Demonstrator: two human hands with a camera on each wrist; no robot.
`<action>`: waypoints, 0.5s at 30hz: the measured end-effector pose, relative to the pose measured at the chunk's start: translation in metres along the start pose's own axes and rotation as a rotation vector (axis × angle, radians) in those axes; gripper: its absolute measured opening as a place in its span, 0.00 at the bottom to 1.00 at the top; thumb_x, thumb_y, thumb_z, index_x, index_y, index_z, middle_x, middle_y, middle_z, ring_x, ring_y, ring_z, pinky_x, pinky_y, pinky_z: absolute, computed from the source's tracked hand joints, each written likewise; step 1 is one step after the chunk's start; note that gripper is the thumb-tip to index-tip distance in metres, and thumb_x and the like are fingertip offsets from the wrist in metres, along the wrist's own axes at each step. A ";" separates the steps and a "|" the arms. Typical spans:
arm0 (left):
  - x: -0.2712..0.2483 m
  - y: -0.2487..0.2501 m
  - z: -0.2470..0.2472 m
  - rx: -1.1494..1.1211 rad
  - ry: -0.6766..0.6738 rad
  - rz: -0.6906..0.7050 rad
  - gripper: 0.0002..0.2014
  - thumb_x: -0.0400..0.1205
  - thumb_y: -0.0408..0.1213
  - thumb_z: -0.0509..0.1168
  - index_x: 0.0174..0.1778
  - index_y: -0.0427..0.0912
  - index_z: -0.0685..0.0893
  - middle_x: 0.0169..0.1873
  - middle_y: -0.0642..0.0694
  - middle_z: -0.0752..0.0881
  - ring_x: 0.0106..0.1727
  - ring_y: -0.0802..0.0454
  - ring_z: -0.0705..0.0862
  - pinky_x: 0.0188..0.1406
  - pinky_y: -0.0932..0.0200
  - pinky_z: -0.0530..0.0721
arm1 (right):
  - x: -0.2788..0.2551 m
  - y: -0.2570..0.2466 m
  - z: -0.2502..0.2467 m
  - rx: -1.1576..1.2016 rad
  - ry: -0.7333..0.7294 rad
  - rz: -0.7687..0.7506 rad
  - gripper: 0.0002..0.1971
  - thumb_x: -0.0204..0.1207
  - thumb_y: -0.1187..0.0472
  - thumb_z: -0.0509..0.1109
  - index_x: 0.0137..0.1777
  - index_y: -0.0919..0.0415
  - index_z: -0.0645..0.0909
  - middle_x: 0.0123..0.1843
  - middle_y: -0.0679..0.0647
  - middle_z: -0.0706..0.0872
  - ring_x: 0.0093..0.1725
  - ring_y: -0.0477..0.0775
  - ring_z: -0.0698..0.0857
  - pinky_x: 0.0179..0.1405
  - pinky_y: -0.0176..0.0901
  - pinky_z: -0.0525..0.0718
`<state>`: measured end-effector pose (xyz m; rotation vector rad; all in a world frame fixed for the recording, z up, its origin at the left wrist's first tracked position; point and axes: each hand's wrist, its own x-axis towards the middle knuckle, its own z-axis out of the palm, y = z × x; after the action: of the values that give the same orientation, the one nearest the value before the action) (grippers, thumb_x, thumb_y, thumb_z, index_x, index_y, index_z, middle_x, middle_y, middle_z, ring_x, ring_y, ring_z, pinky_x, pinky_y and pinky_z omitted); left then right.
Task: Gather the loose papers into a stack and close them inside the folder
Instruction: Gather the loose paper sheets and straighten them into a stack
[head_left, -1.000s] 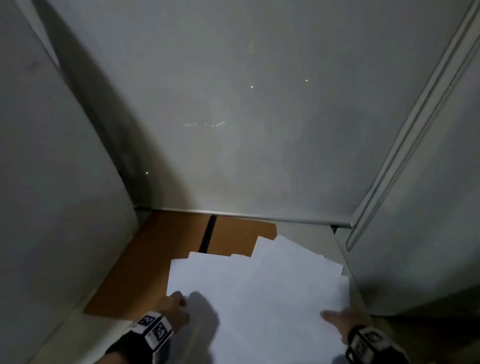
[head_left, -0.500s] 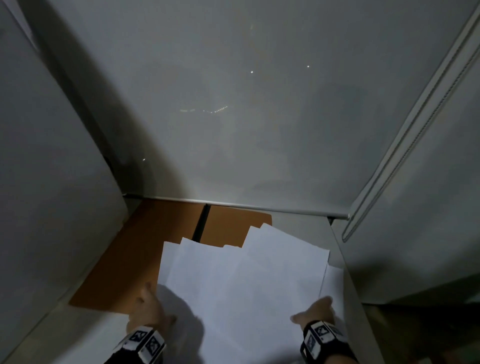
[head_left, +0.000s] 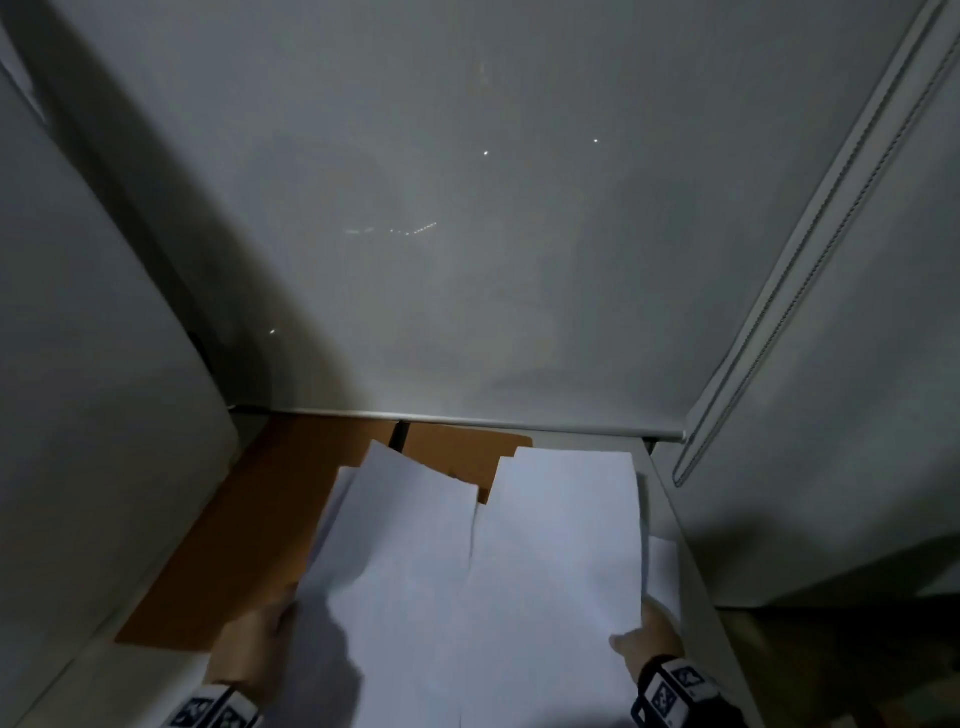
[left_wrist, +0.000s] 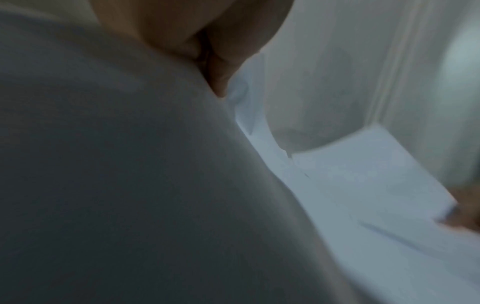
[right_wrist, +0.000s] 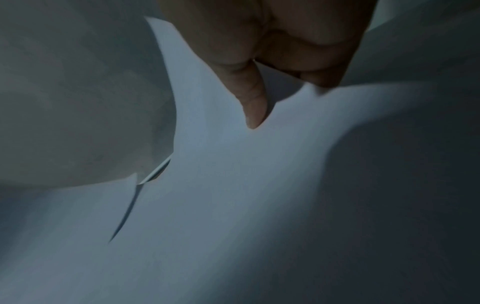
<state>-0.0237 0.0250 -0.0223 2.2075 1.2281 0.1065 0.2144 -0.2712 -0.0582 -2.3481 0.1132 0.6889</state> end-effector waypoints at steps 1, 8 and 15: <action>0.003 -0.007 -0.006 -0.060 0.032 -0.017 0.17 0.77 0.28 0.64 0.63 0.31 0.80 0.63 0.23 0.79 0.67 0.29 0.77 0.68 0.44 0.70 | 0.000 0.003 -0.001 0.007 -0.014 -0.002 0.23 0.69 0.76 0.66 0.66 0.71 0.75 0.66 0.66 0.82 0.65 0.64 0.80 0.67 0.46 0.75; 0.023 -0.025 -0.057 -0.602 0.318 -0.028 0.03 0.78 0.31 0.62 0.44 0.38 0.81 0.31 0.37 0.83 0.25 0.69 0.81 0.19 0.82 0.70 | 0.000 0.008 -0.004 0.081 -0.053 0.031 0.25 0.72 0.76 0.66 0.70 0.70 0.72 0.70 0.65 0.78 0.69 0.63 0.76 0.70 0.46 0.71; 0.039 0.009 -0.052 -0.831 0.227 0.103 0.09 0.78 0.28 0.62 0.31 0.38 0.80 0.23 0.43 0.83 0.27 0.54 0.77 0.28 0.67 0.77 | -0.001 0.003 -0.001 0.140 -0.075 -0.004 0.22 0.72 0.77 0.66 0.67 0.72 0.75 0.67 0.66 0.81 0.67 0.64 0.78 0.67 0.46 0.73</action>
<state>-0.0123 0.0768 0.0162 1.5404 0.9347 0.7780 0.2135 -0.2742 -0.0583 -2.1860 0.1198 0.7419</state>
